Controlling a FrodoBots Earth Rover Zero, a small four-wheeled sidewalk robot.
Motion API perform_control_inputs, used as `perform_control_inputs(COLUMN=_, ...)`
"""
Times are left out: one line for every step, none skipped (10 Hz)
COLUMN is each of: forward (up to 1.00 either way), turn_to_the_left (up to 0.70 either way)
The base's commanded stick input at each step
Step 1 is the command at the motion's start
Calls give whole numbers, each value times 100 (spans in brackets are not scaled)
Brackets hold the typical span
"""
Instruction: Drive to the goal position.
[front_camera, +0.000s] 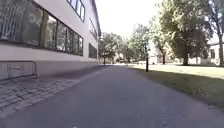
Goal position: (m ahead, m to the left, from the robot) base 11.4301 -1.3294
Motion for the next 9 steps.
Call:
perform_control_inputs(forward=85, turn_to_the_left=0)
perform_control_inputs(forward=85, turn_to_the_left=0)
perform_control_inputs(forward=85, turn_to_the_left=0)
perform_control_inputs(forward=85, turn_to_the_left=0)
perform_control_inputs(forward=85, turn_to_the_left=0)
perform_control_inputs(forward=85, turn_to_the_left=0)
perform_control_inputs(forward=85, turn_to_the_left=0)
perform_control_inputs(forward=85, turn_to_the_left=0)
perform_control_inputs(forward=85, turn_to_the_left=0)
